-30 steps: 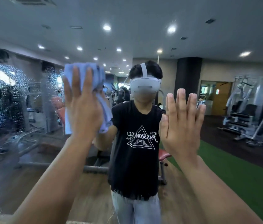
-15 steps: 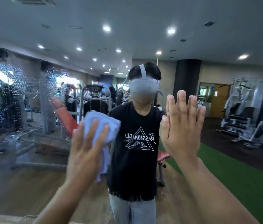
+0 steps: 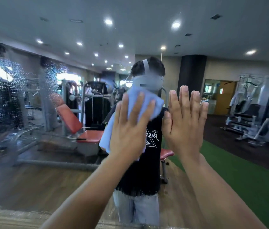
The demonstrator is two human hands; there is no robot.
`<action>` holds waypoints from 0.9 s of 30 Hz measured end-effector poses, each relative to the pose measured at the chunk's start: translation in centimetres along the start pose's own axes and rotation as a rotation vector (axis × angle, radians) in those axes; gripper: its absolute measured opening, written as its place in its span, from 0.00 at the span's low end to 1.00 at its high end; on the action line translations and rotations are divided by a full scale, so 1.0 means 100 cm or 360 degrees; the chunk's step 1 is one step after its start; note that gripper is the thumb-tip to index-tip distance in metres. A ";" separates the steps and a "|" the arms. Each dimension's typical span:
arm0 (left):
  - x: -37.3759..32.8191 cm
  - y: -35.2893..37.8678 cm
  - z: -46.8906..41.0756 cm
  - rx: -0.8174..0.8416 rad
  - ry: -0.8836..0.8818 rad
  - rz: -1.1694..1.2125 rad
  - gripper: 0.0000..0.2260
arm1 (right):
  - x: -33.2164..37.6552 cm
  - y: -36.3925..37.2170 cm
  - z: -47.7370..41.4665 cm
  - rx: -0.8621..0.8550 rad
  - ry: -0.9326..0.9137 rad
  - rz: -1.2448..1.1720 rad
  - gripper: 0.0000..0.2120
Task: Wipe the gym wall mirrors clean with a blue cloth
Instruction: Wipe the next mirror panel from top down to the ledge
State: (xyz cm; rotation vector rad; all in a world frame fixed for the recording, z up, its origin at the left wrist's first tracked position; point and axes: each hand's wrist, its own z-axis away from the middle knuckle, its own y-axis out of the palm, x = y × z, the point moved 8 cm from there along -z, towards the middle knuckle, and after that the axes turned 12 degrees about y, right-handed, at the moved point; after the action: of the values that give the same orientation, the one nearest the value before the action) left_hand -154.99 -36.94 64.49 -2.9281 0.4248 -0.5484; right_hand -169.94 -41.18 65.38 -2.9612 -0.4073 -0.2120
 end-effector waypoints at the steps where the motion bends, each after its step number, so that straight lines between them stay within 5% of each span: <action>1: -0.006 0.001 0.018 0.0047 0.0053 -0.0019 0.36 | 0.000 0.000 -0.001 0.0001 -0.0002 -0.0010 0.27; 7: 0.075 -0.028 0.092 0.0302 -0.0135 -0.0219 0.32 | 0.001 0.001 0.000 -0.0026 -0.0003 -0.0033 0.27; 12: 0.138 -0.055 0.015 0.0052 -0.0616 -0.0108 0.27 | 0.004 0.001 0.000 -0.0035 0.0015 0.0006 0.27; 17: 0.080 -0.031 -0.047 -0.0090 -0.0273 -0.0107 0.31 | 0.004 -0.001 0.001 -0.0044 0.0006 0.0032 0.27; 22: 0.011 -0.004 0.017 0.0042 0.0143 -0.0069 0.32 | 0.001 -0.002 0.000 -0.0044 -0.0001 -0.0030 0.27; 27: 0.058 -0.019 0.085 0.0228 0.0108 -0.0201 0.31 | 0.001 -0.001 0.001 -0.0006 -0.0003 -0.0045 0.28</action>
State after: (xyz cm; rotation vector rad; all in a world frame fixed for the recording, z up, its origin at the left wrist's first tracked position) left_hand -146.18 -36.24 58.92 -2.8184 0.1991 -0.6671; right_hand -169.89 -41.08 65.32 -2.9608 -0.4497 -0.2138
